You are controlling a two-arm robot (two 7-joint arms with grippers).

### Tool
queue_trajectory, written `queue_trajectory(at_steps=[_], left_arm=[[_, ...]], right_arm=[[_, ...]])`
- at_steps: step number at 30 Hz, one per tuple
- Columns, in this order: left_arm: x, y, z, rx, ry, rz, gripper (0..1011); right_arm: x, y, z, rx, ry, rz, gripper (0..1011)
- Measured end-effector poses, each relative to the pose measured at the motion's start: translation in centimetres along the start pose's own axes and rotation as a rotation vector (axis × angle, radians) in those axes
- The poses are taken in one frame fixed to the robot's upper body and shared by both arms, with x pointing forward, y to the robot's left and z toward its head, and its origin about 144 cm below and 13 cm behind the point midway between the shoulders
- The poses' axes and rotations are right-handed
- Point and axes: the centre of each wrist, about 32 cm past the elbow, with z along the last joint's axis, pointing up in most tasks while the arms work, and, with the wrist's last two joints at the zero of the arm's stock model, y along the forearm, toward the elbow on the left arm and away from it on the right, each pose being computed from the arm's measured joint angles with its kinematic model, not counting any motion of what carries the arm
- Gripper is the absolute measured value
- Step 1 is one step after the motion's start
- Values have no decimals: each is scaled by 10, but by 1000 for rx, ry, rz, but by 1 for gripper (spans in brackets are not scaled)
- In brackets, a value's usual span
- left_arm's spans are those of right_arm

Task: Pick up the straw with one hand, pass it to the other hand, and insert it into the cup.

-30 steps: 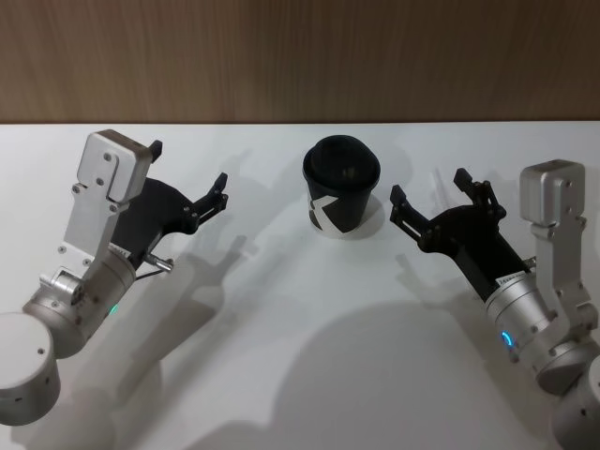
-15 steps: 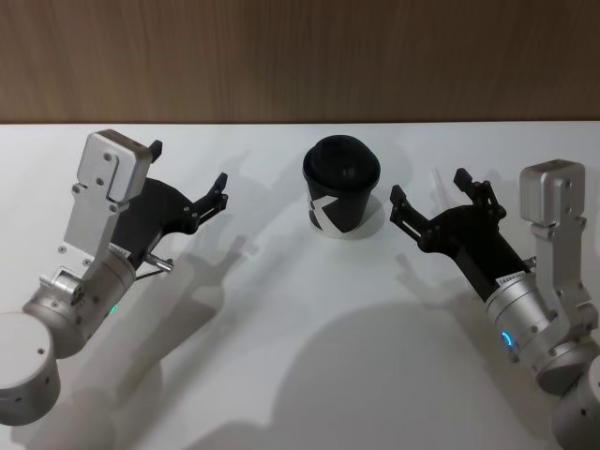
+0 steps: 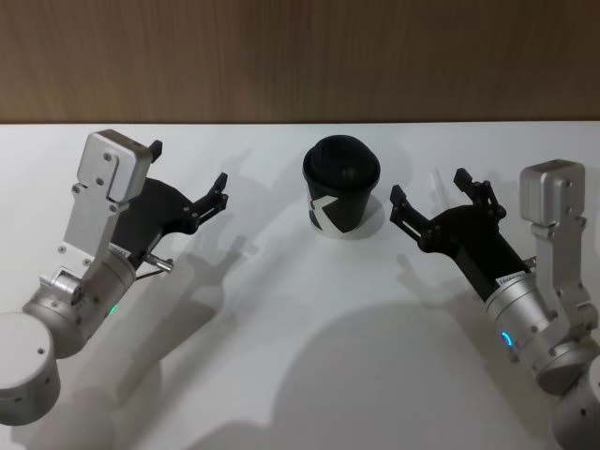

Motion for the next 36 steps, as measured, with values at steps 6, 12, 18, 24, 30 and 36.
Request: queue_trajectory(at_steps=[6, 12, 18, 24, 30, 36], left_arm=[[0, 0, 0, 0, 0, 0, 1003], [0, 0, 0, 0, 0, 0, 1003], [0, 0, 0, 0, 0, 0, 1003], [0, 0, 0, 0, 0, 0, 1003], [0, 0, 0, 0, 0, 0, 1003], [0, 0, 0, 0, 0, 0, 1002]], right_arm=[[0, 0, 0, 0, 0, 0, 1001], [0, 0, 0, 0, 0, 0, 1001], [0, 0, 0, 0, 0, 0, 1001], [0, 0, 0, 0, 0, 0, 1001], [0, 0, 0, 0, 0, 0, 1001], [0, 0, 0, 0, 0, 0, 1001]])
